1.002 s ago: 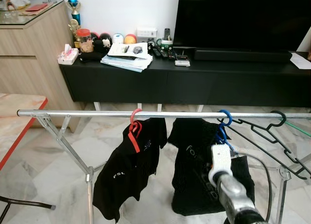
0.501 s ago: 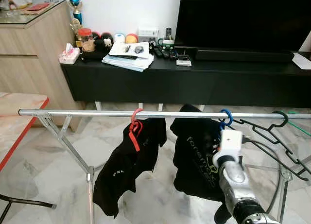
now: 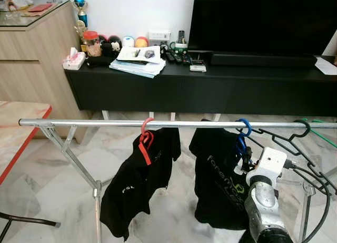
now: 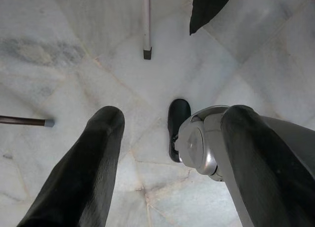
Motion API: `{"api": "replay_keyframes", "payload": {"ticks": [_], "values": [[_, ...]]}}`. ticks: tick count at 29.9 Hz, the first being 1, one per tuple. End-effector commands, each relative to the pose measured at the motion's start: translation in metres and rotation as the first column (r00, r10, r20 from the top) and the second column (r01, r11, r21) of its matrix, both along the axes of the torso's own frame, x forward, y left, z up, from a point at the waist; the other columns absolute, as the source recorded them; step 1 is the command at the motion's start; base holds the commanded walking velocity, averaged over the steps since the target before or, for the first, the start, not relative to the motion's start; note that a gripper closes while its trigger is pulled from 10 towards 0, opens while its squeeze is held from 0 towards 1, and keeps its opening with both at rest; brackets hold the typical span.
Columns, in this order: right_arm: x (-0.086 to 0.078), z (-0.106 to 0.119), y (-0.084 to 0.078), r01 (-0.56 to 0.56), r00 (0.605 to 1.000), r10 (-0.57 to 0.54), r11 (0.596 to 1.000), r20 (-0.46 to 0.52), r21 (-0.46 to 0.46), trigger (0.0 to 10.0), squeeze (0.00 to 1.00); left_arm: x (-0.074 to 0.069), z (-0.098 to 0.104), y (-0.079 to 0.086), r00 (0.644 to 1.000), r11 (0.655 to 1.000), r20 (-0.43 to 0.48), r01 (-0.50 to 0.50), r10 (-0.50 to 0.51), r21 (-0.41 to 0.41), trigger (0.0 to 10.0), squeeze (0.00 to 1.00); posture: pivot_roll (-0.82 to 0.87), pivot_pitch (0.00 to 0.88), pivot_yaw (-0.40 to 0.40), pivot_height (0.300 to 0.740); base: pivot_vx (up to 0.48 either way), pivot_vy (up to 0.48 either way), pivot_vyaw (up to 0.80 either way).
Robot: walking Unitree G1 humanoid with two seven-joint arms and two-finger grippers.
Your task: Hang hanger
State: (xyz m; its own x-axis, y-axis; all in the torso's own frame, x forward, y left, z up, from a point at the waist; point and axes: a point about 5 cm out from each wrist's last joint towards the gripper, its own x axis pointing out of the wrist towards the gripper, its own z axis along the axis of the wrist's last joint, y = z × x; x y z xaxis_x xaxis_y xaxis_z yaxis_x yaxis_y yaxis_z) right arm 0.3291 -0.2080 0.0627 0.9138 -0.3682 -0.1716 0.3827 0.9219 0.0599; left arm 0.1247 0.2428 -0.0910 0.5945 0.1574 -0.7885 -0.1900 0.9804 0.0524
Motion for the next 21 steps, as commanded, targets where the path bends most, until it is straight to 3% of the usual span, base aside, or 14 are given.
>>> {"api": "replay_keyframes", "payload": {"ticks": [1, 13, 21], "values": [[0.003, -0.002, 0.000, -0.006, 0.999, 0.007, 1.000, -0.046, 0.025, 10.0, 0.00, -0.006, -0.002, 0.002, 1.000, 1.000, -0.020, -0.007, 0.007, 0.006, 10.0, 0.00, 0.13, 0.058, -0.031, 0.740, 0.000, 0.000, 0.00], [0.016, 0.001, -0.007, 0.018, 0.989, 0.003, 0.990, -0.147, 0.137, 10.0, 0.00, -0.005, -0.001, 0.002, 1.000, 1.000, -0.019, -0.009, 0.009, 0.003, 10.0, 0.00, 0.14, 0.053, -0.028, 0.740, 0.000, 0.000, 0.00], [0.026, 0.008, 0.004, -0.039, 0.983, 0.076, 0.975, -0.166, 0.217, 10.0, 0.00, -0.005, -0.001, 0.002, 1.000, 1.000, -0.019, -0.009, 0.009, 0.003, 10.0, 0.00, 0.14, 0.051, -0.027, 0.740, 0.000, 0.000, 0.00]]}}
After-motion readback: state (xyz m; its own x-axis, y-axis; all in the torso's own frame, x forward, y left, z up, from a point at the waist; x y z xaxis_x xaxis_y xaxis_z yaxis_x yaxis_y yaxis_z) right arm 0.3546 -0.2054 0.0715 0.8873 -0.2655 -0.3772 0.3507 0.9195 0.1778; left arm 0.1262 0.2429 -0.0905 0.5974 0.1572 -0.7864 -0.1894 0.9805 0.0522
